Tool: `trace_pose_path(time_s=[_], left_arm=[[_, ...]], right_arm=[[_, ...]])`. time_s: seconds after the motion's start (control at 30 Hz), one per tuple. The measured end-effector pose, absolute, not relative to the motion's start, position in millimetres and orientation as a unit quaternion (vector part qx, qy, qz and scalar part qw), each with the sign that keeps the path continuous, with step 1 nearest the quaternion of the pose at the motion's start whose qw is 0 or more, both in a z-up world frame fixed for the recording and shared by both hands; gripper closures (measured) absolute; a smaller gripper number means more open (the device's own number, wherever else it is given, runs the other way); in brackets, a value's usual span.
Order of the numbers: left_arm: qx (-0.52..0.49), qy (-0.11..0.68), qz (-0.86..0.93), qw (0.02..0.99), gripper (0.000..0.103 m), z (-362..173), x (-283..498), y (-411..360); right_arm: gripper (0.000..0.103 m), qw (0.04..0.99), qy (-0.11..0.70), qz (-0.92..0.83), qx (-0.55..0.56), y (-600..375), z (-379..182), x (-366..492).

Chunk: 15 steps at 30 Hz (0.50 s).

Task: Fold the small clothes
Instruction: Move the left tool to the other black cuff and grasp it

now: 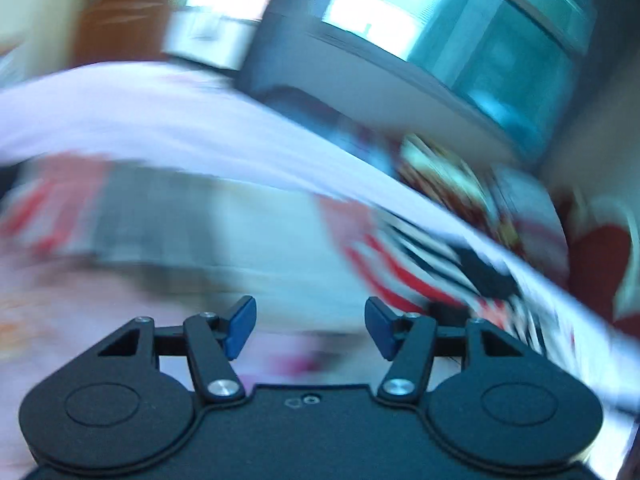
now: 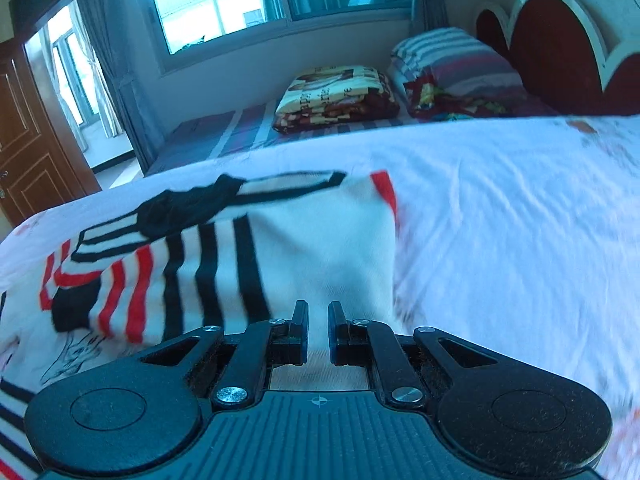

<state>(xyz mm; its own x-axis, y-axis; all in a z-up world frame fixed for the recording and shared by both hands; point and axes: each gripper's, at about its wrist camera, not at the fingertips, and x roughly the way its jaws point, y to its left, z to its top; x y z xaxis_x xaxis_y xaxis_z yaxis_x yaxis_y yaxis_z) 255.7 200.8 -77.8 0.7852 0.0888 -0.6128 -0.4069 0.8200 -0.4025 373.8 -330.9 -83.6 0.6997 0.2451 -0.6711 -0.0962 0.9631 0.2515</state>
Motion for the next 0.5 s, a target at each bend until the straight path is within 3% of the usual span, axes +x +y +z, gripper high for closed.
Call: trace_pose_path(time_s=[0.2, 0.27, 0.5], left_arm=[[-0.406, 0.251, 0.228, 0.848, 0.047, -99.1, 199.0, 318.4], [-0.448, 0.239, 0.232, 0.829, 0.054, -106.8, 193.1, 340.3], [-0.518, 0.187, 0.227, 0.803, 0.055, -131.6, 192.4, 380.8]], right_arm=[[0.095, 0.904, 0.396, 0.088, 0.131, -292.7, -77.5, 351.9], [0.095, 0.904, 0.394, 0.091, 0.139, -271.7, -69.1, 349.1], [0.096, 0.918, 0.359, 0.115, 0.124, -219.5, -20.6, 351.5]])
